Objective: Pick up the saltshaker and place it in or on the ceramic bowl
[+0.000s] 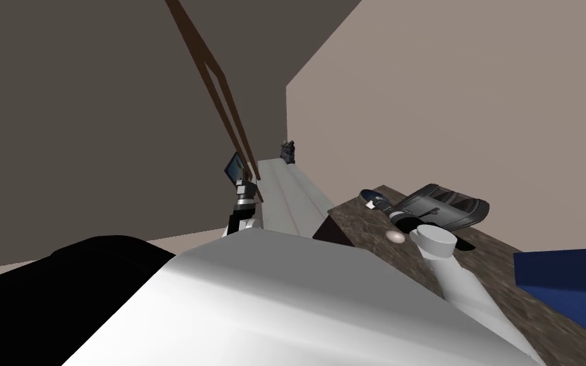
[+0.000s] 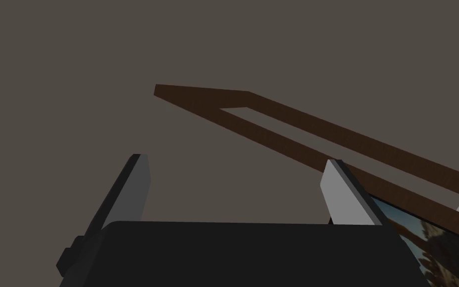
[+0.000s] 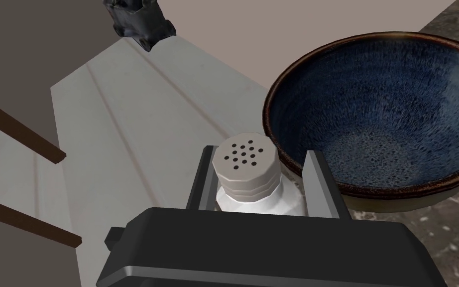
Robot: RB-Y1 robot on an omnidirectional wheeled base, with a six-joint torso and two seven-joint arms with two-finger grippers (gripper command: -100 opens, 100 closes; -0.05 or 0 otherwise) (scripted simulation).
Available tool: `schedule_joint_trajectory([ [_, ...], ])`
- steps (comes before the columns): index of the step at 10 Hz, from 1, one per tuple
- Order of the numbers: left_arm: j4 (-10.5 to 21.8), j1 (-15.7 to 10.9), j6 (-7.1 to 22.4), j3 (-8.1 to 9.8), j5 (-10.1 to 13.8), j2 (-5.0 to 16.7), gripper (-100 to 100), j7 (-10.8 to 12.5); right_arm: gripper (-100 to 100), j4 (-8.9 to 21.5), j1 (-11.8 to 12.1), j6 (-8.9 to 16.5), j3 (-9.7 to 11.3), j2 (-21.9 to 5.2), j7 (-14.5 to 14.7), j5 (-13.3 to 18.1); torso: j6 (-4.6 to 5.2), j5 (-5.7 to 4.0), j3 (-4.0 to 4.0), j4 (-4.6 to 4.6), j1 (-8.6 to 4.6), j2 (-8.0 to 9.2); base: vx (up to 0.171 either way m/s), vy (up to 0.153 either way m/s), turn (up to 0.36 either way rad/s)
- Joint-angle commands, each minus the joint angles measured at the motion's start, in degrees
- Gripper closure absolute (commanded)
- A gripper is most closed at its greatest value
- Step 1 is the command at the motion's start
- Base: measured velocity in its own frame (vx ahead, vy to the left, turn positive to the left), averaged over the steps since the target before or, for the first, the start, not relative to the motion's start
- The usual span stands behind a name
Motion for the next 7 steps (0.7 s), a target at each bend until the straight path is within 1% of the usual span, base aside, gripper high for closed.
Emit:
schedule_joint_trajectory([
  [1,0.0,0.0,0.0,0.0,0.0,0.0,0,0.0,100,2.0,1.2,1.2,-2.3,-2.4,0.3,-2.7,0.0,0.0,0.0,0.0,0.0,0.0,0.022,-0.011,0.202],
  [2,0.0,0.0,0.0,0.0,0.0,0.0,0,0.0,100,2.0,1.2,1.2,-2.3,-2.4,0.3,-2.7,-0.04,0.02,-0.01,0.0,-0.01,-0.03,0.023,-0.015,0.112],
  [3,0.0,0.0,0.0,0.0,0.0,0.0,0,0.0,100,2.9,1.5,1.7,-3.2,-3.4,0.4,-3.8,-0.02,0.03,-0.02,0.01,0.0,-0.05,0.02,-0.016,0.091],
  [4,0.0,0.0,0.0,0.0,0.0,0.0,0,0.0,100,2.9,1.5,1.7,-3.2,-3.4,0.4,-3.8,0.01,0.02,0.0,0.01,0.0,-0.02,0.015,-0.014,0.033],
  [5,0.0,0.0,0.0,0.0,0.0,0.0,0,0.0,100,4.8,2.2,2.6,-4.8,-5.1,0.7,-5.8,0.02,-0.02,0.0,0.0,-0.02,-0.01,0.024,-0.018,0.194],
  [6,0.0,0.0,0.0,0.0,0.0,0.0,0,0.0,100,5.7,2.6,3.0,-5.6,-5.9,0.8,-6.8,-0.04,0.02,-0.01,0.02,-0.05,-0.04,0.027,-0.033,0.169],
  [7,0.0,0.0,0.0,0.0,0.0,0.0,0,0.0,100,7.5,3.2,3.8,-7.1,-7.4,1.0,-8.5,-0.03,0.0,-0.03,0.01,-0.09,-0.07,0.035,-0.042,0.198],
])
